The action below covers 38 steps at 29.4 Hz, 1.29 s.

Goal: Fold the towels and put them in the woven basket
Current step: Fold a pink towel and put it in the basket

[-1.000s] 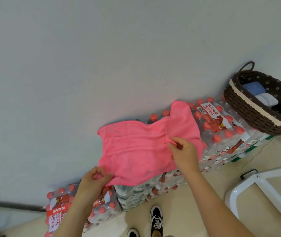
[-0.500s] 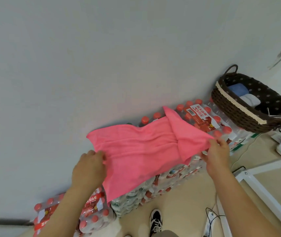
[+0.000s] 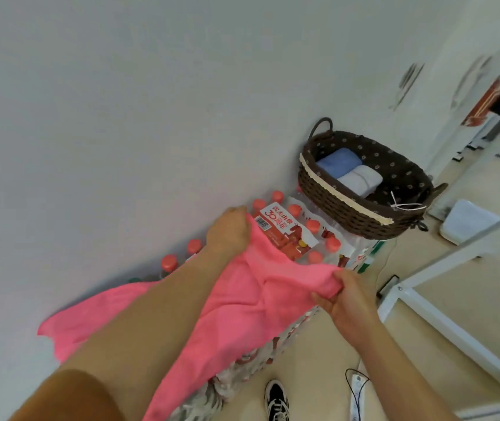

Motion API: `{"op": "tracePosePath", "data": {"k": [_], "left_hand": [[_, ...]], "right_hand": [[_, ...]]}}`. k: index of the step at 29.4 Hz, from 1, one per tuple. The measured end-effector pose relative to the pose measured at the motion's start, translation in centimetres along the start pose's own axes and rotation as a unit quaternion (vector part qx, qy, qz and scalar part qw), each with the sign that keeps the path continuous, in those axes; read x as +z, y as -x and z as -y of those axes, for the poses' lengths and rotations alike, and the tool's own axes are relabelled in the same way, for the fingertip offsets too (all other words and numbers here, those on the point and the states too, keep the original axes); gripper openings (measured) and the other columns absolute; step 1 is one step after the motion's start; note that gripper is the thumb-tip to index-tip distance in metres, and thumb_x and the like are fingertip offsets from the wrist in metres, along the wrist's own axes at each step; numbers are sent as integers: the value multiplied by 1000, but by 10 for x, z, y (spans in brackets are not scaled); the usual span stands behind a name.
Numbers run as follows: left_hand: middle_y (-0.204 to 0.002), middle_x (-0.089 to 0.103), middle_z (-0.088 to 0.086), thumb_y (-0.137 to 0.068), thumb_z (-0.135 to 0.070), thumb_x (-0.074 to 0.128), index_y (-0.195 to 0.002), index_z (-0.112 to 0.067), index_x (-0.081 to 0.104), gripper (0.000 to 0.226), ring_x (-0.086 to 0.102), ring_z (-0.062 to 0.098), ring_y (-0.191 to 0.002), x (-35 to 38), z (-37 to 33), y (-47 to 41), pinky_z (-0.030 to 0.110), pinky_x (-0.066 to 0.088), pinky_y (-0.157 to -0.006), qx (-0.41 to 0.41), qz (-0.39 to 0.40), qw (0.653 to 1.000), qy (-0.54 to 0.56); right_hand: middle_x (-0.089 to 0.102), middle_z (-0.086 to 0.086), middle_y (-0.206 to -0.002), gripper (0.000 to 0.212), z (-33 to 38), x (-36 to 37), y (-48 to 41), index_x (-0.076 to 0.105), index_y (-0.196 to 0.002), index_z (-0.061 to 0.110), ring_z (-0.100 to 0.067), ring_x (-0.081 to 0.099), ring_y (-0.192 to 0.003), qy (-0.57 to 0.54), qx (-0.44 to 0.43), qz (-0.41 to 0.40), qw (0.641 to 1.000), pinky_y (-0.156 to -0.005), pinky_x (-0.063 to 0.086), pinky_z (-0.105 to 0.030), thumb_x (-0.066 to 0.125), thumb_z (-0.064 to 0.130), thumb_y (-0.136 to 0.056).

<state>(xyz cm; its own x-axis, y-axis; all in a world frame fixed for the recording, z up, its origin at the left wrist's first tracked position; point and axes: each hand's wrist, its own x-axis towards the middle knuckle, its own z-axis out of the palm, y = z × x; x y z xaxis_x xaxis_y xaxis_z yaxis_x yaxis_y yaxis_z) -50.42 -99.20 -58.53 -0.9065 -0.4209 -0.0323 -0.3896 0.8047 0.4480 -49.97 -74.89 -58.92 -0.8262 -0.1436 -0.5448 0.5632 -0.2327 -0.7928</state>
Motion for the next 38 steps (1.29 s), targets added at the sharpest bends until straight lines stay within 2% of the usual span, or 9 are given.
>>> {"op": "tracePosePath", "data": {"k": [2, 5, 7, 11, 15, 21, 27, 35, 38], "left_hand": [[-121, 57, 17, -93, -15, 44, -127, -12, 52, 35, 57, 37, -111, 12, 0, -21, 43, 45, -93, -30, 11, 999, -33], [-111, 65, 13, -90, -17, 47, -112, -21, 65, 28, 61, 34, -103, 21, 6, -37, 40, 47, -88, -49, -1, 996, -72], [-107, 67, 13, -89, -18, 49, -107, -22, 66, 25, 62, 35, -100, 19, 5, -40, 39, 48, -83, -55, -12, 995, -76], [-94, 69, 18, -90, -20, 48, -107, -15, 57, 20, 64, 40, -89, 0, -15, -63, 42, 47, -74, -49, -109, 991, -59], [-90, 70, 19, -88, -16, 51, -106, -11, 58, 20, 64, 41, -83, -10, -58, -107, 44, 47, -72, 9, -200, 980, -12], [-96, 69, 20, -90, -8, 46, -111, -9, 57, 24, 64, 40, -89, 29, -79, -155, 45, 47, -74, 28, -83, 986, -143], [-105, 68, 15, -90, -5, 43, -111, -10, 57, 26, 64, 37, -99, 47, -91, -168, 40, 49, -76, 65, -5, 954, -292], [-114, 65, 15, -92, -8, 45, -110, -7, 65, 27, 61, 37, -106, 55, -98, -177, 40, 49, -83, 67, 54, 943, -322], [-114, 65, 17, -91, -5, 44, -122, -11, 57, 35, 61, 39, -104, 54, -101, -178, 43, 49, -82, 64, 46, 956, -282]], "right_hand": [[61, -18, -100, 7, 8, -8, -14, 55, -95, 10, -23, 64, -66, -3, 4, 4, 1000, -49, 57, -30, 48, 10, -95], [60, -19, -105, 18, 19, -18, -34, 54, -112, 6, -23, 65, -62, -13, 19, 5, 1000, -48, 56, -30, 48, 13, -97], [61, -17, -100, 15, 28, -22, -44, 54, -110, 8, -22, 64, -59, -14, 26, 9, 1000, -47, 56, -30, 48, 13, -97], [63, -13, -92, 8, 39, -26, -63, 56, -99, 12, -22, 62, -63, -13, 30, 18, 999, -49, 55, -31, 49, 14, -97], [63, -10, -98, 6, 36, -31, -79, 53, -99, 16, -27, 61, -79, 43, 11, -33, 998, -59, 54, -35, 47, 19, -99], [63, -12, -93, 6, 41, -38, -113, 54, -102, 17, -29, 60, -77, 72, 8, -121, 990, -57, 50, -31, 52, 17, -96], [64, -10, -81, 11, 41, -51, -131, 60, -92, 12, -23, 60, -69, 101, 21, -157, 982, -59, 48, -29, 60, 23, -93], [68, -10, -83, 18, 34, -59, -143, 64, -83, 9, -23, 64, -74, 90, 72, -148, 982, -64, 46, -32, 60, 22, -93], [68, -9, -87, 15, 34, -61, -146, 65, -88, 11, -23, 64, -78, 83, 86, -128, 984, -66, 45, -33, 55, 20, -94]]}}
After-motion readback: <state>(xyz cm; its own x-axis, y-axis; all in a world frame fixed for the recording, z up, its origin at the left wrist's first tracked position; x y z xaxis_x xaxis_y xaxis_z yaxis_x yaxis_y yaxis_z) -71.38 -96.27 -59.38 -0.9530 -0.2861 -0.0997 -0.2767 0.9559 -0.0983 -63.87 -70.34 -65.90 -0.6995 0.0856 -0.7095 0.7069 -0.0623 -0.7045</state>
